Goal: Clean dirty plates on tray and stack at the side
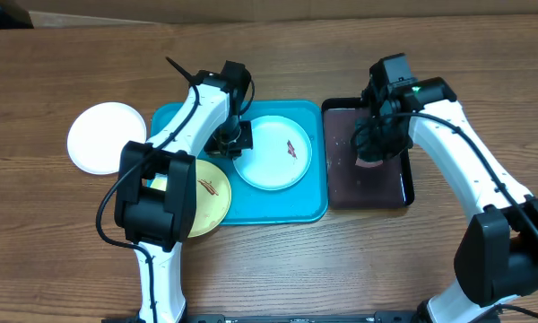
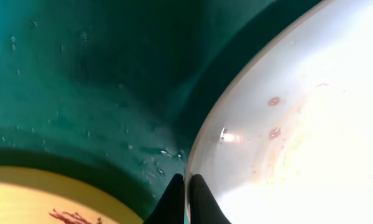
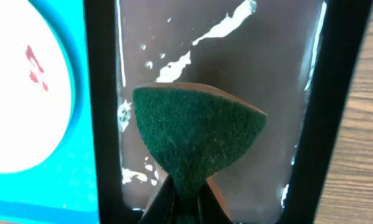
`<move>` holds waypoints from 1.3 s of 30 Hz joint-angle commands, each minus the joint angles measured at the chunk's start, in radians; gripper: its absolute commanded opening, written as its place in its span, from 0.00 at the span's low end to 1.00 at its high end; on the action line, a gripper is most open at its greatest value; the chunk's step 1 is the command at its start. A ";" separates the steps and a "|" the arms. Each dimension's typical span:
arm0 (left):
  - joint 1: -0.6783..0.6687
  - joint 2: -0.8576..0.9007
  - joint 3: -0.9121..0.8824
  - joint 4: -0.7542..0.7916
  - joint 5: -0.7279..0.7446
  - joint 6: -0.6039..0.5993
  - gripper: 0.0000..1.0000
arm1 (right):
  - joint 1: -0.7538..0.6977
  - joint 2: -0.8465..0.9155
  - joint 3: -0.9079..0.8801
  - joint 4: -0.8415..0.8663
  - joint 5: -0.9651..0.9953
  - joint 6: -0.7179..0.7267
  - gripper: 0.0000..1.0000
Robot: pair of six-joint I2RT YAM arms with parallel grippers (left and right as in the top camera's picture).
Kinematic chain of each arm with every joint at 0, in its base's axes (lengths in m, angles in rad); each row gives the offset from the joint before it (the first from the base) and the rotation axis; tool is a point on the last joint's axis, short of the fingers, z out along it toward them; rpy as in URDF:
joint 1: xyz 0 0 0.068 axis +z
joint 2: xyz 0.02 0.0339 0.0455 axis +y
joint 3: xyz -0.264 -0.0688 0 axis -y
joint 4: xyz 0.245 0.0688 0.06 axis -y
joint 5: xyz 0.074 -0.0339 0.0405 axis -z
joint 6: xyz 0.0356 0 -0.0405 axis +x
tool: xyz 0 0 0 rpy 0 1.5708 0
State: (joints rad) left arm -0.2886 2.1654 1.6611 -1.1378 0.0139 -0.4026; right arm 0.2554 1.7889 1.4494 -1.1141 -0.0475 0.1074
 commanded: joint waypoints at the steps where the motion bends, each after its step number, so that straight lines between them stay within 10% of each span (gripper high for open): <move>1: -0.019 -0.032 -0.003 -0.004 -0.013 -0.040 0.04 | 0.041 -0.014 -0.038 0.021 0.011 -0.001 0.04; 29: -0.020 -0.032 -0.003 0.046 0.013 0.015 0.04 | 0.148 -0.008 0.141 0.087 -0.154 0.002 0.04; 39: -0.020 -0.032 -0.003 0.050 0.024 0.014 0.05 | 0.303 0.051 0.141 0.194 0.117 0.133 0.04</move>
State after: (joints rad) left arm -0.3016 2.1654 1.6611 -1.0920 0.0246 -0.4088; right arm 0.5312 1.8091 1.5757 -0.9295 -0.0456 0.1905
